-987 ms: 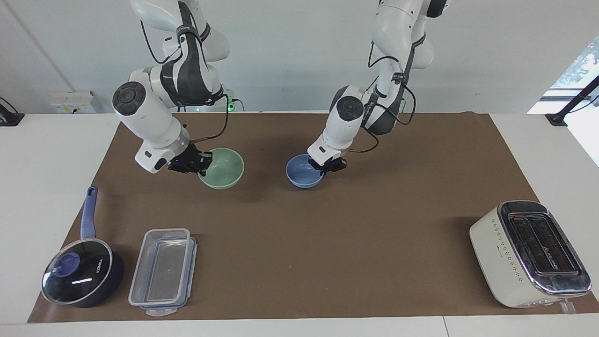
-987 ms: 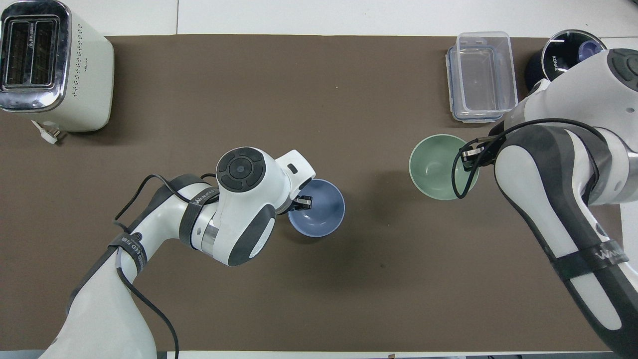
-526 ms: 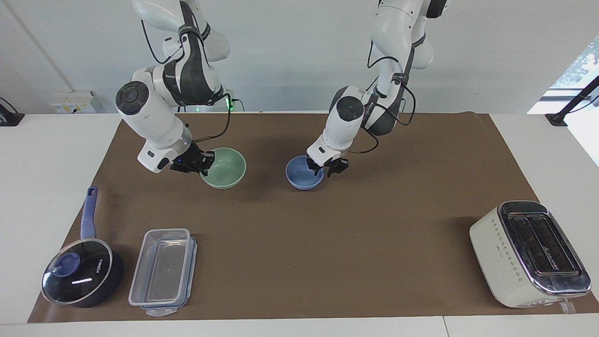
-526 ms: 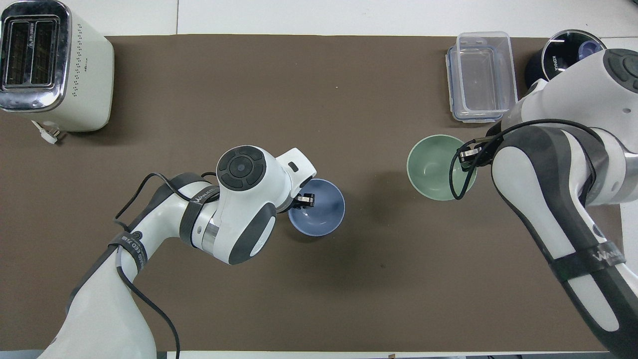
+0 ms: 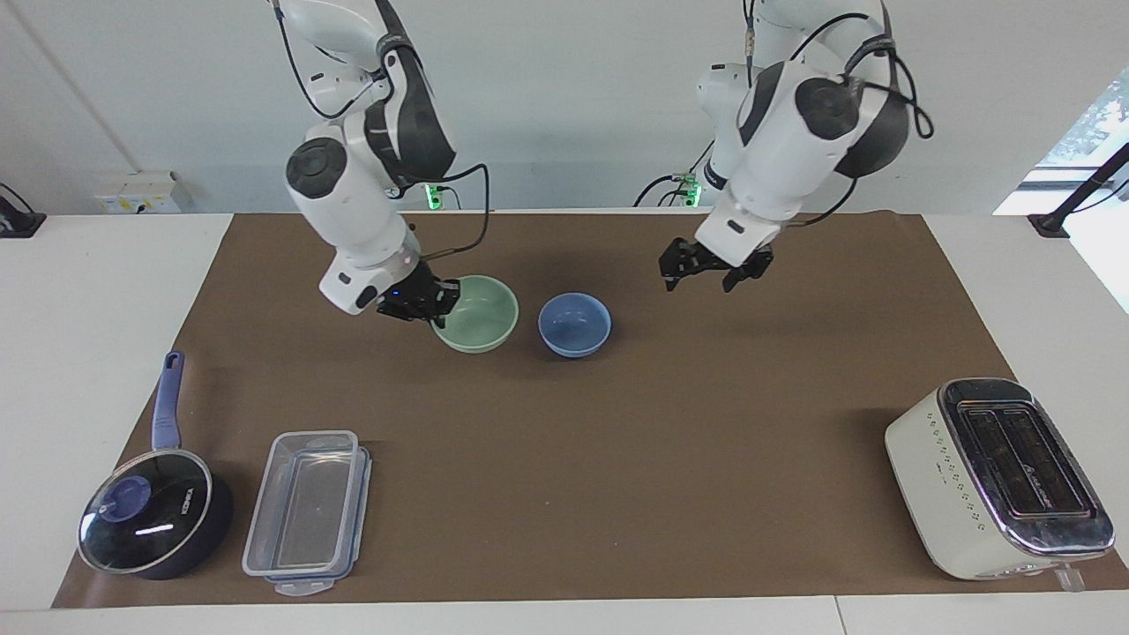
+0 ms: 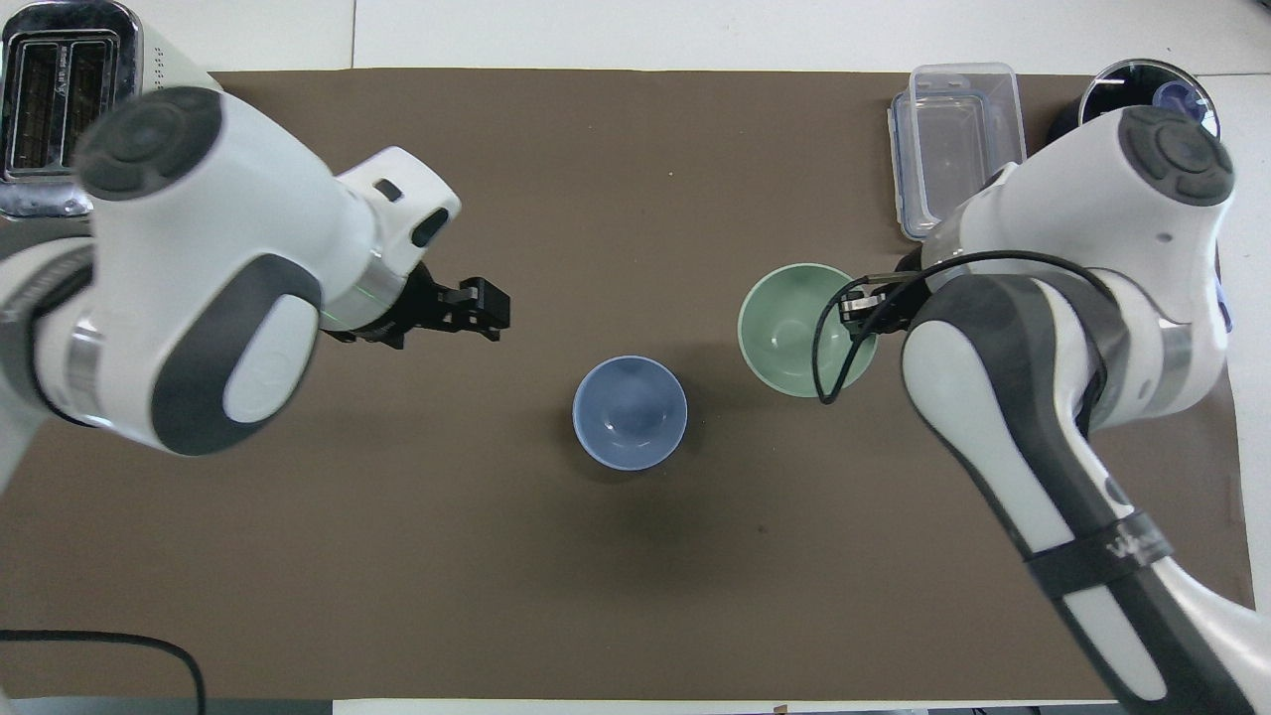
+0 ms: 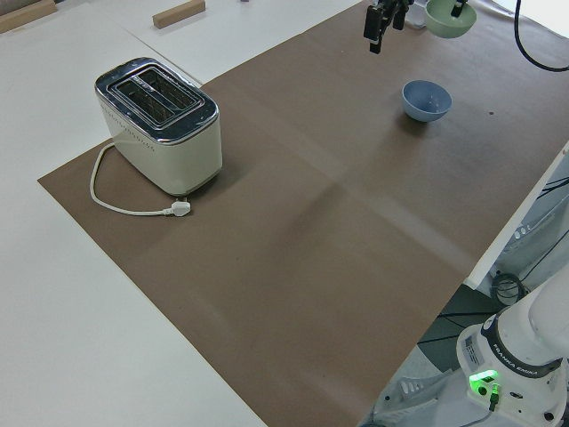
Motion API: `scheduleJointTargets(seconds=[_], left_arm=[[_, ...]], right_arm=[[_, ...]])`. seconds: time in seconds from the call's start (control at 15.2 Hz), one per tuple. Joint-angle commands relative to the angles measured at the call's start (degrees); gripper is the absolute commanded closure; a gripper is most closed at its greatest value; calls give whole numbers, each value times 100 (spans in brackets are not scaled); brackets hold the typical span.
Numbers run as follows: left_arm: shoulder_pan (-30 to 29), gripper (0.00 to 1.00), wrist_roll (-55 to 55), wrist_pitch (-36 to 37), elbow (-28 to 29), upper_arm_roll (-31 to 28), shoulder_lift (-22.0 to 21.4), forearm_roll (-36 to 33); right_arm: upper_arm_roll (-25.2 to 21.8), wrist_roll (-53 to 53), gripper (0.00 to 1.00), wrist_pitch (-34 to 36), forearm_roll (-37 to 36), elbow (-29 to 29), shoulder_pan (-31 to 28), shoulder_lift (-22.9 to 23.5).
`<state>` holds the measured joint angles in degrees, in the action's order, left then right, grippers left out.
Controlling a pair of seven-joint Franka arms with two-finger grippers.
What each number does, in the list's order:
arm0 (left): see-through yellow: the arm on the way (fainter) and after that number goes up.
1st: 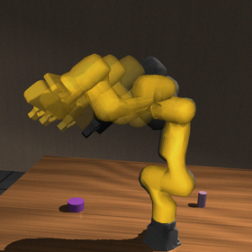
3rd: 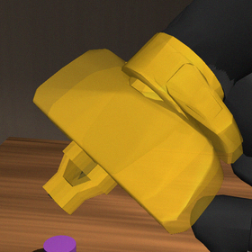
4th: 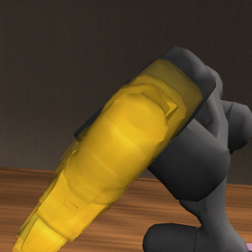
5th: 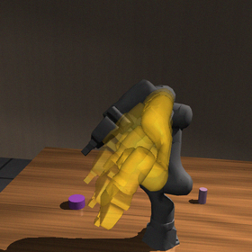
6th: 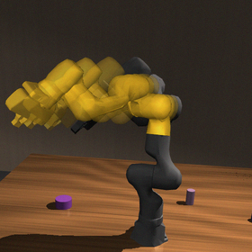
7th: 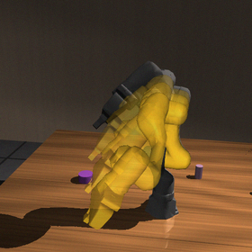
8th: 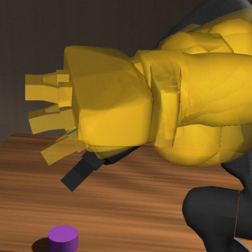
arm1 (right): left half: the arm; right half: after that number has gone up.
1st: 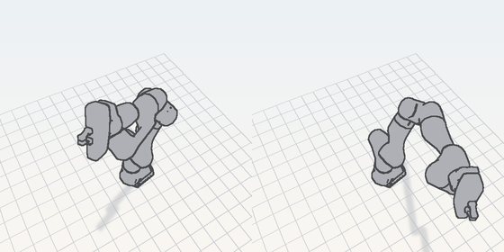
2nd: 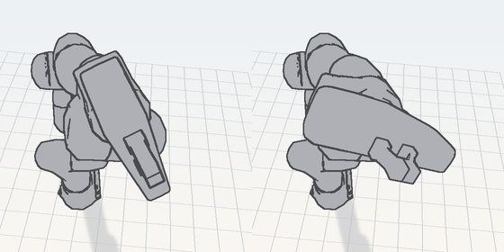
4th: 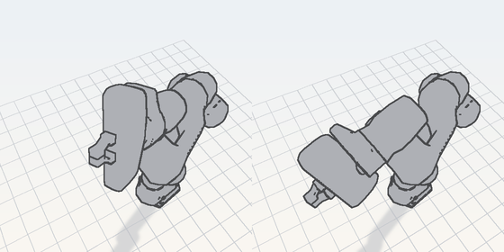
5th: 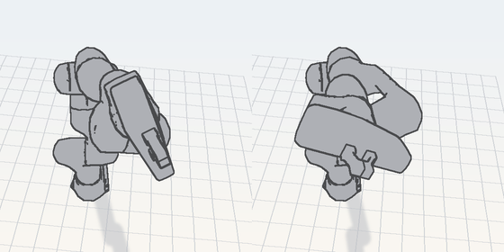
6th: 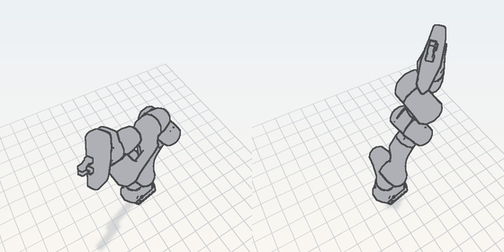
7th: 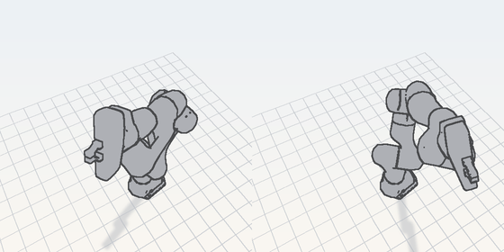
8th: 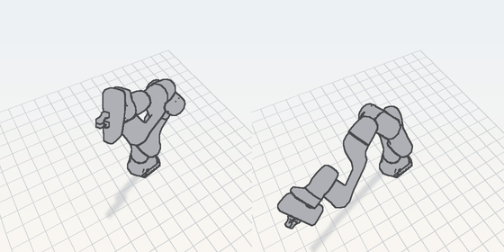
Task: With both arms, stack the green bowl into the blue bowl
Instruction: 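Carry the green bowl over the blue bowl while the left gripper withdraws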
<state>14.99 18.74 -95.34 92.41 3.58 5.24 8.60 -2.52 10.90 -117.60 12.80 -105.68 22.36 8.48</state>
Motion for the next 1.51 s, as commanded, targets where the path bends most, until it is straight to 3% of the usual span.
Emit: scheduleJointTargets(seconds=[0.0, 0.13, 0.53, 0.92, 1.25, 1.45], left_arm=[[-363, 0, -543, 488, -4, 37, -303, -445], [-680, 0, -1063, 717, 67, 28, -497, -500], [-1182, 0, -1443, 981, 366, 28, -805, -649], [-1200, 0, -1452, 1737, -152, 72, -858, -1167], [-1270, 0, -1461, 1237, -136, 90, -752, -1098], [-1305, 0, -1452, 702, 224, 46, -778, -852]], right_arm=[[6, 377, 100, -536, 108, -277, 382, 48], [15, 387, 100, -545, 152, -365, 672, 110], [15, 334, 100, -1002, 600, -603, 734, 347], [15, 395, 100, -1064, 794, -647, 1007, 427], [6, 325, 100, -1256, 785, -927, 998, 383], [15, 263, 100, -1310, 776, -937, 1007, 418]])
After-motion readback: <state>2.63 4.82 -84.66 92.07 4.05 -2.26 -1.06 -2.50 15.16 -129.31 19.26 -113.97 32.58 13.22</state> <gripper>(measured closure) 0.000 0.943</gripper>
